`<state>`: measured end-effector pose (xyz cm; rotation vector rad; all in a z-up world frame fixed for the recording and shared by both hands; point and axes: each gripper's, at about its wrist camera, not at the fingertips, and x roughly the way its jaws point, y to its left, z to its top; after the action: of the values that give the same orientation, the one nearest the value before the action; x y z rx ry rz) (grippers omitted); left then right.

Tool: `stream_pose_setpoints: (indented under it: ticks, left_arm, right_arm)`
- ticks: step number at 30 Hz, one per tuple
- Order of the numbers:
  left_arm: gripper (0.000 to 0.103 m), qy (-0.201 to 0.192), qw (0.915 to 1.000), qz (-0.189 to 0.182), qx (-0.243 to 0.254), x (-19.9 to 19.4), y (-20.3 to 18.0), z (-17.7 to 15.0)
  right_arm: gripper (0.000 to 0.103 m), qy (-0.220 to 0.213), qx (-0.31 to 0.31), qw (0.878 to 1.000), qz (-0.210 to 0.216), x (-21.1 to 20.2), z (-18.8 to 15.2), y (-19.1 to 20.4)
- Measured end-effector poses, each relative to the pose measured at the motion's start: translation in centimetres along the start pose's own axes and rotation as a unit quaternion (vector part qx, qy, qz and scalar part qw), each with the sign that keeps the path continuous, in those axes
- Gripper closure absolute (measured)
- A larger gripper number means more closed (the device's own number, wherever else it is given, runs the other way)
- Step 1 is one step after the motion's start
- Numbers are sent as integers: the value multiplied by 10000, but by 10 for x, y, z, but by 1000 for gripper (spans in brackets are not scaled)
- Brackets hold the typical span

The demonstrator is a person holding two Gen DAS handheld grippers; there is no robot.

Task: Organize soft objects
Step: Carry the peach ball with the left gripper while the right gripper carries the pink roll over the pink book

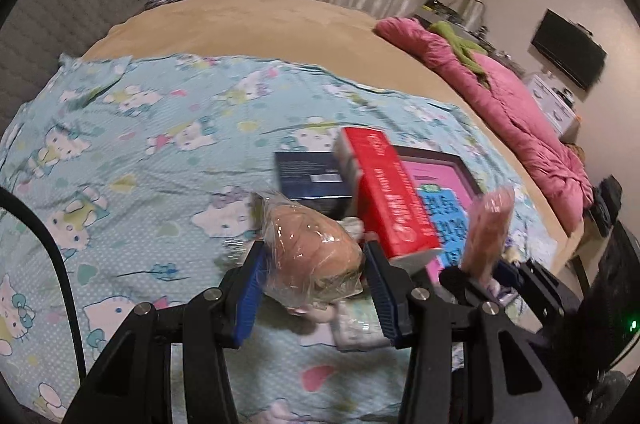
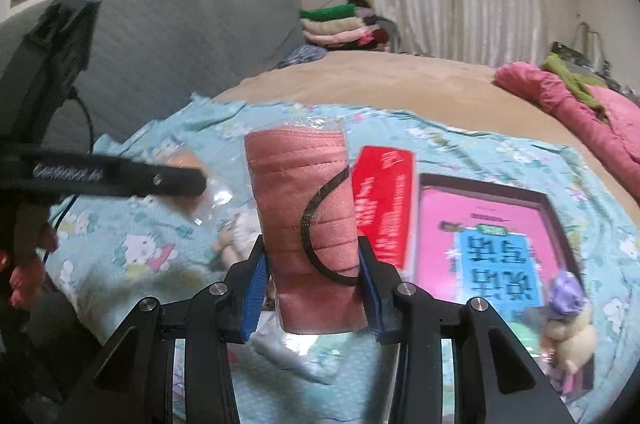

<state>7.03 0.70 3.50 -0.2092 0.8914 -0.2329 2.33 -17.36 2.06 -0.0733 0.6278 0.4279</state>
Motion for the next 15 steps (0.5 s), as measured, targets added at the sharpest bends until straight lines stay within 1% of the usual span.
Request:
stream_pose_setpoints:
  ticks: [6,9,15]
  left_arm:
    - [54,-1,9995,-89,317,-5,-33,1]
    - [54,25,9989,-142,449,-7,-49,1]
    - [54,4,9971,-122,756,-12,-82,0]
  right_arm:
    - [60,-110,298,9993,-171,-18,5,-27]
    - [60,-154,351,9988,-294,-24,8,-36]
    - [60,-330,615,9964,-483,-43,9,-57]
